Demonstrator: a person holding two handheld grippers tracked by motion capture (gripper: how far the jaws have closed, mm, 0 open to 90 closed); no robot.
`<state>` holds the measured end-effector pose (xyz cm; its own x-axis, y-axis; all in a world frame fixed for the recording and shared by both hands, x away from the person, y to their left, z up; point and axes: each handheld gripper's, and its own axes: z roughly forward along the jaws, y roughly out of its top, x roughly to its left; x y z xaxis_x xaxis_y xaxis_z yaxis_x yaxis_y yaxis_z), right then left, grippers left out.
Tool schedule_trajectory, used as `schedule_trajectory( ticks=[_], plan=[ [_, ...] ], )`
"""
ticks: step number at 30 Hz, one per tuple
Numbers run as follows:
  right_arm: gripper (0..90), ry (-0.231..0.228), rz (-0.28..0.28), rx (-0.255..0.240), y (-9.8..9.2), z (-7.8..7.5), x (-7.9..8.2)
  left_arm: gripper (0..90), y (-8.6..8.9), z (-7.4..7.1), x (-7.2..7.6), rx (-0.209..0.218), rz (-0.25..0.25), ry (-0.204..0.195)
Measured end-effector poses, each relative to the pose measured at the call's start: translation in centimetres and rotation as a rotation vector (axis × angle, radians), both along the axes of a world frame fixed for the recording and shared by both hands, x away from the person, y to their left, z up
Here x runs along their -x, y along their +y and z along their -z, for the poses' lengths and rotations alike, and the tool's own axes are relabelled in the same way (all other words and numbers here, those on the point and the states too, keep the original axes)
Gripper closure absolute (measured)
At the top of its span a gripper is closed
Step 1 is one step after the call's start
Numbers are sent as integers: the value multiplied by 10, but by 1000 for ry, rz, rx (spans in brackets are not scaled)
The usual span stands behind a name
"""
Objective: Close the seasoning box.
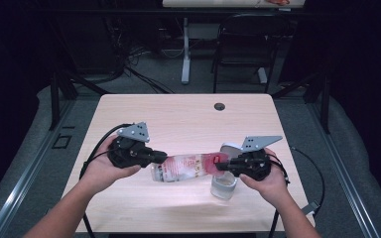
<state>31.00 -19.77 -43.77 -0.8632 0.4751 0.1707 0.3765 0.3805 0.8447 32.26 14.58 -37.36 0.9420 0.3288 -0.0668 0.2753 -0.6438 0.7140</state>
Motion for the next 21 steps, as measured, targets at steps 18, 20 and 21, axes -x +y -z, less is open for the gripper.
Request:
schedule_trajectory(
  ticks=[18,20,21],
  plan=[
    [864,-25,46,-43,-7,3,5,862,-8,-8,-2,-27,19,-4],
    [863,-19,53,-57,-7,4,6,862,-10,-9,-2,-30,20,-1],
    [863,-19,54,-59,-8,5,6,862,-10,-10,-2,-32,21,-1]
  ],
)
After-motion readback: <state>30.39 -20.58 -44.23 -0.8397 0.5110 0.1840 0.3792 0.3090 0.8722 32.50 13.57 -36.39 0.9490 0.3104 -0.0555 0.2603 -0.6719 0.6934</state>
